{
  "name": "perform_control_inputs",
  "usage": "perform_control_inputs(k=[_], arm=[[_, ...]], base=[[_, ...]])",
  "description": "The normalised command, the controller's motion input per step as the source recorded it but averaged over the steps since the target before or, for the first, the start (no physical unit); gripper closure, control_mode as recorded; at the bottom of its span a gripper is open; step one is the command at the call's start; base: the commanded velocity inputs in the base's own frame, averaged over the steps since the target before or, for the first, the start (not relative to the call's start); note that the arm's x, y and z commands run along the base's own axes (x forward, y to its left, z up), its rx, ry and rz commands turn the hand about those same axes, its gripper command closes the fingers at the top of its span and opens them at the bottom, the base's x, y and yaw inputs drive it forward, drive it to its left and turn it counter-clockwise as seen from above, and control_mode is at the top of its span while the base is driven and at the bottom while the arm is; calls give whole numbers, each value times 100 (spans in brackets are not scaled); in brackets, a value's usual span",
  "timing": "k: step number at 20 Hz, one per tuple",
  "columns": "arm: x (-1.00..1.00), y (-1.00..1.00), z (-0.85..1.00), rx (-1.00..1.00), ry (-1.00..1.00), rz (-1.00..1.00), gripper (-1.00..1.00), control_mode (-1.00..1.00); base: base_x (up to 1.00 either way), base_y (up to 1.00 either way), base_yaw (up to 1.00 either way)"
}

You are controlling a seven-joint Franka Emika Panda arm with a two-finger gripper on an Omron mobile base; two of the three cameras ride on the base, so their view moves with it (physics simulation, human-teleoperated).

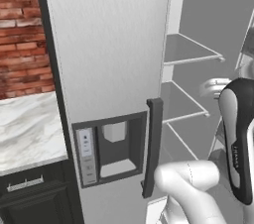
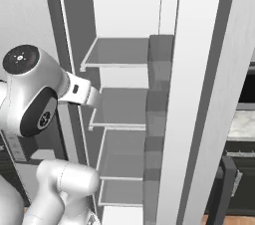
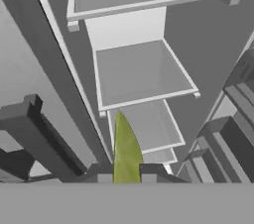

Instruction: There is a bowl on the dining counter. Grab a lemon wedge from the fridge and place it in the bowl. Then get the liquor bottle and glass cup from the cabinet and place them next to the bowl.

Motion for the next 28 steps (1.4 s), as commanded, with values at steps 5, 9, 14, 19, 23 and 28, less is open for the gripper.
perform_control_inputs(k=[5, 9, 14, 19, 23, 28], arm=[[0, 0, 0, 0, 0, 0, 100, 100], [0, 0, 0, 0, 0, 0, 100, 100], [0, 0, 0, 0, 0, 0, 100, 100], [0, 0, 0, 0, 0, 0, 100, 100], [0, 0, 0, 0, 0, 0, 100, 100], [0, 0, 0, 0, 0, 0, 100, 100]], base=[[-61, 51, -6], [-66, 61, -21], [-67, 63, -36], [-59, 41, -51], [-52, 20, -62], [-47, 10, -66]])
